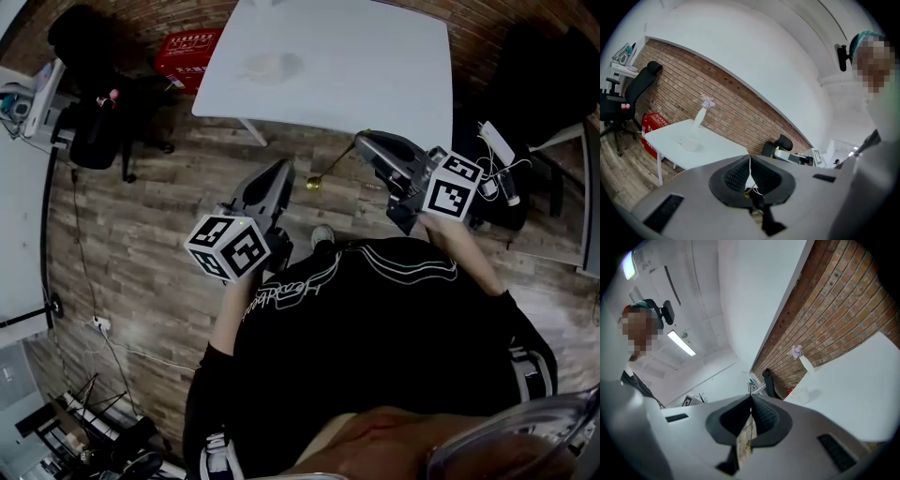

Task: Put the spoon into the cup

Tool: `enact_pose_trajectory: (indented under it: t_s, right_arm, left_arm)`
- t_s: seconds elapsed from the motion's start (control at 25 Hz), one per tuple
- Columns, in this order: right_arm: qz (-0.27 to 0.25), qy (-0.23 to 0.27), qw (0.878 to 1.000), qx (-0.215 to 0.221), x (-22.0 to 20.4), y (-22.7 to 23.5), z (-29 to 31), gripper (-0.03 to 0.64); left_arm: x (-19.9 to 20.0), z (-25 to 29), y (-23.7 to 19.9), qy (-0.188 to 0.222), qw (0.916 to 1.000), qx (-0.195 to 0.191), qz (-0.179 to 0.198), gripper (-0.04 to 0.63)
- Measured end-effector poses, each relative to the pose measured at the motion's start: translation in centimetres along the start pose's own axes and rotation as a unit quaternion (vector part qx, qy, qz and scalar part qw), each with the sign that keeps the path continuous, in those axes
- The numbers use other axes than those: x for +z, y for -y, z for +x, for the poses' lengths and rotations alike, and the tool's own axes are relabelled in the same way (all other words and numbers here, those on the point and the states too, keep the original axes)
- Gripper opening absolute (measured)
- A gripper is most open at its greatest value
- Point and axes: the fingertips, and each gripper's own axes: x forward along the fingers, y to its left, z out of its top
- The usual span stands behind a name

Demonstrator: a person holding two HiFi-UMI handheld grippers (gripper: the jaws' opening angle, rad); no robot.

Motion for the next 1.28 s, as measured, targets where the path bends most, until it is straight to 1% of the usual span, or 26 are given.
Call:
enact_pose_trajectory:
  t_s: [0.16, 0.32, 0.44, 0.6, 0.76, 1.0, 1.28]
  right_arm:
    - [-0.001, 0.004, 1.000, -0.010, 1.4, 2.3, 4.2, 0.000]
    - [-0.005, 0.016, 1.000, -0.025, 3.0, 4.3, 6.9, 0.000]
    - [-0.004, 0.030, 0.999, -0.036, 3.9, 5.7, 8.0, 0.000]
    - [0.000, 0.033, 0.998, -0.046, 5.0, 7.9, 9.5, 0.000]
    - [0.001, 0.029, 0.998, -0.046, 6.0, 10.8, 11.5, 0.000]
    - [0.005, 0.022, 0.999, -0.046, 8.0, 14.0, 14.9, 0.000]
    - [0.009, 0.012, 0.999, -0.041, 10.1, 18.0, 19.4, 0.000]
  left_arm:
    - [3.0, 1.2, -4.2, -0.002, 1.0000, -0.005, 0.000, 0.006]
    - [5.0, 2.1, -7.3, -0.003, 1.0000, -0.007, 0.000, 0.007]
    - [5.6, 2.9, -9.0, -0.006, 1.0000, -0.005, -0.004, 0.008]
    - [6.4, 4.4, -11.0, -0.011, 0.9998, 0.001, -0.014, 0.008]
    - [7.1, 6.2, -13.1, -0.013, 0.9996, 0.012, -0.022, 0.007]
    - [8.7, 8.2, -16.3, -0.023, 0.9986, 0.027, -0.039, 0.008]
    - [9.7, 11.5, -20.1, -0.041, 0.9967, 0.035, -0.061, 0.007]
